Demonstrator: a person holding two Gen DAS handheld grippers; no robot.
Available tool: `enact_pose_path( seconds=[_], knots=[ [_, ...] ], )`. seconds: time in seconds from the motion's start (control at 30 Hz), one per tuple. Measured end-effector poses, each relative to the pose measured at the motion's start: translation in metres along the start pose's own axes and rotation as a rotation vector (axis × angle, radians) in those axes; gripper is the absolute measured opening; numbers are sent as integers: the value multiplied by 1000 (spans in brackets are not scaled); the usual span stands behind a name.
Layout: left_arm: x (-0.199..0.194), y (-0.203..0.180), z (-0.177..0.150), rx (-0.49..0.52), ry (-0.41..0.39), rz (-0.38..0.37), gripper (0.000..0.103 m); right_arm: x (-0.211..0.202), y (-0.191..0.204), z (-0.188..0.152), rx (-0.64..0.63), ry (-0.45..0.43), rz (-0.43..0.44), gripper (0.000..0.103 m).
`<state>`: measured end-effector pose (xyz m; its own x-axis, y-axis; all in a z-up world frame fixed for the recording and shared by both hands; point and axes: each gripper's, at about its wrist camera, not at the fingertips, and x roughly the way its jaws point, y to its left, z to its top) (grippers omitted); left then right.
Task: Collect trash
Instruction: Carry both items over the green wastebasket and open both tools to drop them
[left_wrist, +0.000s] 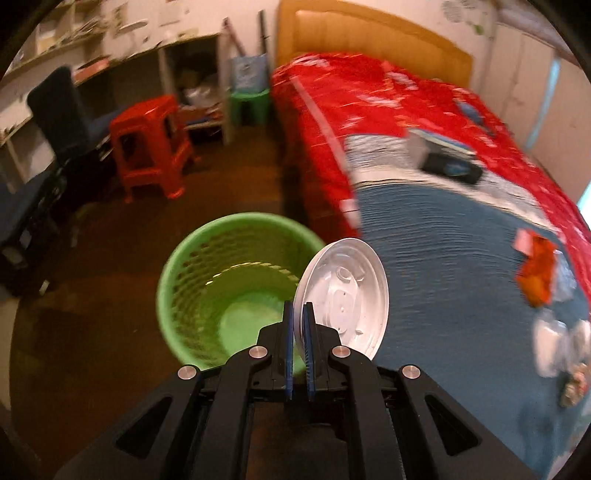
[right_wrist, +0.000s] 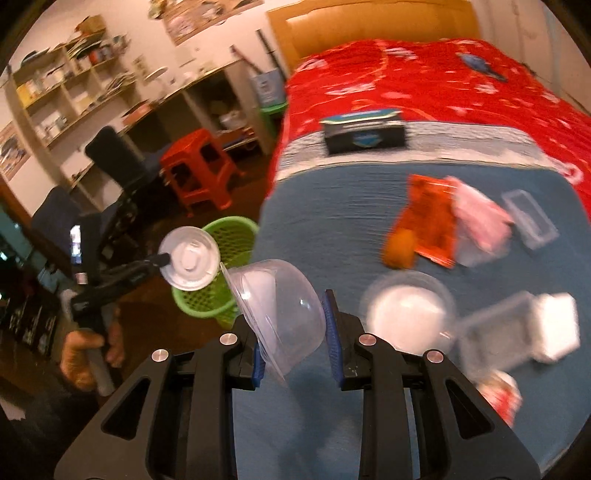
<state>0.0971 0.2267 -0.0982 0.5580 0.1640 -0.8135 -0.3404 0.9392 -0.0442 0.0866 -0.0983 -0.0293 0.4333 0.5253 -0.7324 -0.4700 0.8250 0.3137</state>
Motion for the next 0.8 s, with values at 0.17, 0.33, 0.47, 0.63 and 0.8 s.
enact_pose_path(
  seconds=[0.17, 0.33, 0.47, 0.63, 0.8],
  knots=[
    [35, 35, 6, -50, 55, 61, 6, 47, 32, 24, -44, 59, 39, 27],
    [62, 62, 7, -79, 97, 104, 6, 92, 64, 43, -78, 111, 67, 27],
    [77, 78, 5, -116, 125, 108, 10, 126, 86, 55, -85, 147, 95, 27],
    [86, 88, 3, -136, 126, 120, 30, 169, 113, 67, -88, 181, 118, 27],
    [86, 100, -1, -179, 122, 121, 50, 207, 133, 74, -70, 220, 137, 30]
  ],
)
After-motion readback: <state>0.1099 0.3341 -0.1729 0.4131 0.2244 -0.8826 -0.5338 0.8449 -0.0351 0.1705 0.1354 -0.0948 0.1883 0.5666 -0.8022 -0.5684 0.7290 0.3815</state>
